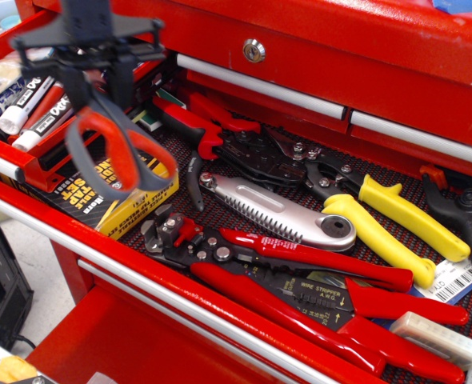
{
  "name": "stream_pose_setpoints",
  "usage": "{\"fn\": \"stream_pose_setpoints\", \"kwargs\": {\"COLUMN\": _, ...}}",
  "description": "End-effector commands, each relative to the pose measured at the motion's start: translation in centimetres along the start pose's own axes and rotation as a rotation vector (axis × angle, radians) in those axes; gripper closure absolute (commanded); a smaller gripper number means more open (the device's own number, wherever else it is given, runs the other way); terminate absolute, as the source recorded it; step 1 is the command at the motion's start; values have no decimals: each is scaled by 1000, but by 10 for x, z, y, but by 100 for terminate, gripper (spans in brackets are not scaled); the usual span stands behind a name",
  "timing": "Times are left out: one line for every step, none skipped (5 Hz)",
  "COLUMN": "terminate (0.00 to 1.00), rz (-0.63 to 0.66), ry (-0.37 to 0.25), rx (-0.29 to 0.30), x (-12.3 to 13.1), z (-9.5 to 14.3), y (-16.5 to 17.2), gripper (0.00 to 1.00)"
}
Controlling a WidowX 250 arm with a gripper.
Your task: Pick up scissors and put into drawer
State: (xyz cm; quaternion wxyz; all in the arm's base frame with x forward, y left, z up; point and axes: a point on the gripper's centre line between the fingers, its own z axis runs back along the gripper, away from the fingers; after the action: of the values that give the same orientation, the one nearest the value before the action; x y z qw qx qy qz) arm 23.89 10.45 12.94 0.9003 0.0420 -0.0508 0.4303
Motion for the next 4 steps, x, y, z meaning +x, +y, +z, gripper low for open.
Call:
{"fn": "stream_pose_setpoints", "kwargs": {"terminate": 0, "rz": -78, "ry": -141, "rx": -93, "x": 69, "z": 10, "y": 40, "gripper": 100}}
{"fn": "stream_pose_setpoints", "kwargs": {"terminate": 0, "rz": -75, "ry": -166, "rx": -152, "x": 92, "z": -2, "y": 42, "gripper": 100}}
{"fn": "stream_pose_setpoints", "kwargs": {"terminate": 0, "rz": -85, "ry": -197, "rx": -214, "x": 109, "z": -14, "y": 32, "gripper": 100}}
{"fn": "stream_pose_setpoints", "kwargs": {"terminate": 0, "rz": -239, "ry": -206, "rx": -309, "x": 119, "z": -21, "y": 33, "gripper": 0}}
